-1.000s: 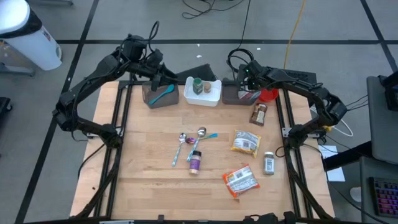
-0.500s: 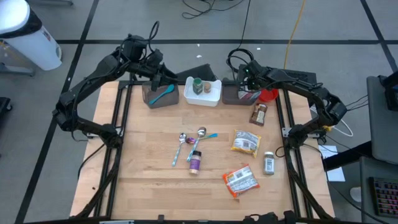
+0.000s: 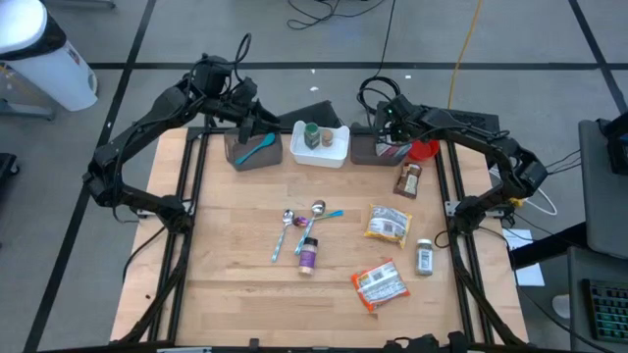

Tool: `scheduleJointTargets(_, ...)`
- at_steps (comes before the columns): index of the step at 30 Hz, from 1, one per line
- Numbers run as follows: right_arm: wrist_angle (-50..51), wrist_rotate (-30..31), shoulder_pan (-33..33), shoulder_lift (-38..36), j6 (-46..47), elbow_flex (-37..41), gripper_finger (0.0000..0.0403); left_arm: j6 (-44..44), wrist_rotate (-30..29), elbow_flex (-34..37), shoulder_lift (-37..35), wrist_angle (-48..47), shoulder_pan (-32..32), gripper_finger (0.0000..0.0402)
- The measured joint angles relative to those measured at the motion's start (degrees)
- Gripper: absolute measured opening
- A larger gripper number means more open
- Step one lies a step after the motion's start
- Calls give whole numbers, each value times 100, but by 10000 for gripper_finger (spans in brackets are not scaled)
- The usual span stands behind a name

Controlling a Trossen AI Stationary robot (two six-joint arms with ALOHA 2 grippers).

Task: Pick & Place Food Item
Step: Put the green noodle pack into the right black bin

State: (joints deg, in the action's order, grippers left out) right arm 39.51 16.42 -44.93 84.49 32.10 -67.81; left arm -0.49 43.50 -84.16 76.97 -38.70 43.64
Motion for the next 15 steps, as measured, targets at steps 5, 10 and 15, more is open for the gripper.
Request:
scheduleJointTargets(5, -2, 5, 0, 0, -15, 0, 2, 0, 1, 0, 0, 0, -2, 184)
scheduleJointTargets(10, -4, 31, 1, 0, -31, 0, 26, 0, -1, 0, 0, -2, -1, 184)
scheduleJointTargets(15, -4, 42, -2, 0, -47, 0, 60, 22, -1, 0, 0, -2, 0, 184)
